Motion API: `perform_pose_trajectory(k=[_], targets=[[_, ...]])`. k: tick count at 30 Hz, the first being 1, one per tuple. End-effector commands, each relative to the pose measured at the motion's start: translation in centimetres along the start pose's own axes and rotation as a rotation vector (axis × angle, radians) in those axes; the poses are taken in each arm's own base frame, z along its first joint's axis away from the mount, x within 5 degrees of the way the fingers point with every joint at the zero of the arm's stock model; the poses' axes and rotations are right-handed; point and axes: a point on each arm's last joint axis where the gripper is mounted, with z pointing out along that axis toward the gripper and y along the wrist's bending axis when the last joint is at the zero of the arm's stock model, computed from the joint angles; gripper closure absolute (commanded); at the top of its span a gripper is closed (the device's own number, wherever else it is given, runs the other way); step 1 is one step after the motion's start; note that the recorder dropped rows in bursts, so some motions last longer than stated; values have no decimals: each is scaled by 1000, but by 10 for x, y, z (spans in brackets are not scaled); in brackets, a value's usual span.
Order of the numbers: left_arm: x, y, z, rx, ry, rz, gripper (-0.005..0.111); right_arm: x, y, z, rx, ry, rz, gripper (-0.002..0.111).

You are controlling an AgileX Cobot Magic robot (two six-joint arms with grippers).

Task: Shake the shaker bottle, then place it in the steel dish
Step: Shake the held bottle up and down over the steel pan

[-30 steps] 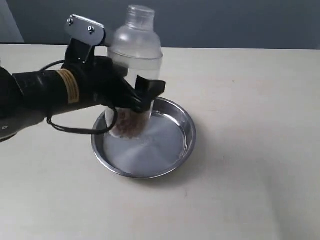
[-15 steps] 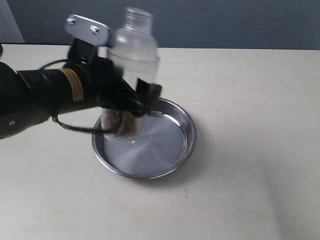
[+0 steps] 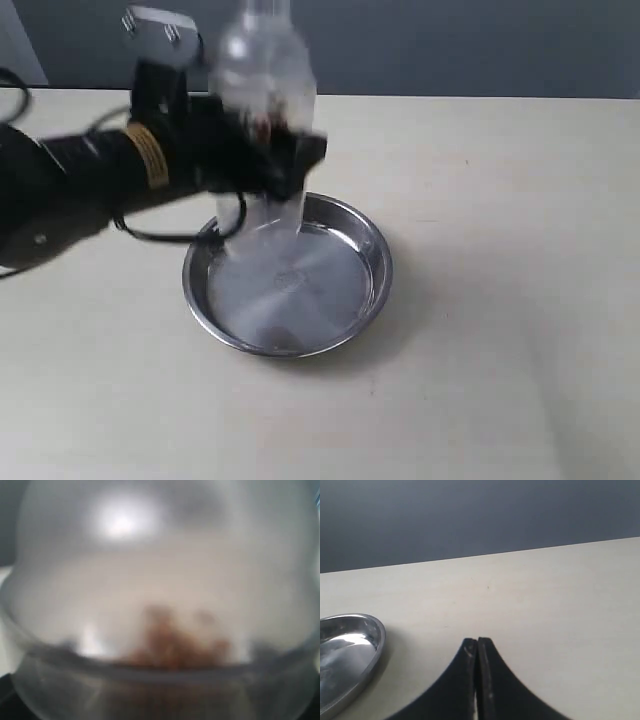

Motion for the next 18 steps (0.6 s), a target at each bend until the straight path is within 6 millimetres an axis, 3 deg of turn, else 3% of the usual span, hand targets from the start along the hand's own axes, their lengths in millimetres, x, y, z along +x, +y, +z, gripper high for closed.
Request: perform_pose_trajectory(k=[1,2,4,5,7,8,10,12,13,14,15,18], targets=[[-86,-24,-36,78,-287,109,106,-1,0,0,-1,-9,-8,109],[-68,-21,-26,53,-188,63,106,-1,0,0,-1,-9,-8,109],[-3,-7,7,36,14,-17,106,-1,0,0,-1,-9,-8,109],[-8,-10,8,79,-39,-33,106,-1,0,0,-1,-9,-8,109],[-66,-29,-17,184,-293,73,106,-1,0,0,-1,-9,-8,109],[-77,-32,-22,183,-318,99,106,-1,0,0,-1,-11,-8,109],[-61,-31,-14,148,-213,87,106,-1,0,0,-2,-13,-6,109],[-13,-21,8,93,-6,37,106,-1,0,0,-2,-13,-6,109],[-3,-19,13,94,20,14,106,-1,0,0,-2,-13,-6,109],[-2,-21,14,115,1,14,106,-1,0,0,-2,-13,-6,109],[-16,-27,10,166,-83,23,106,-1,0,0,-2,-13,-6,109],[-74,-42,-18,220,-315,123,106,-1,0,0,-2,-13,-6,109]])
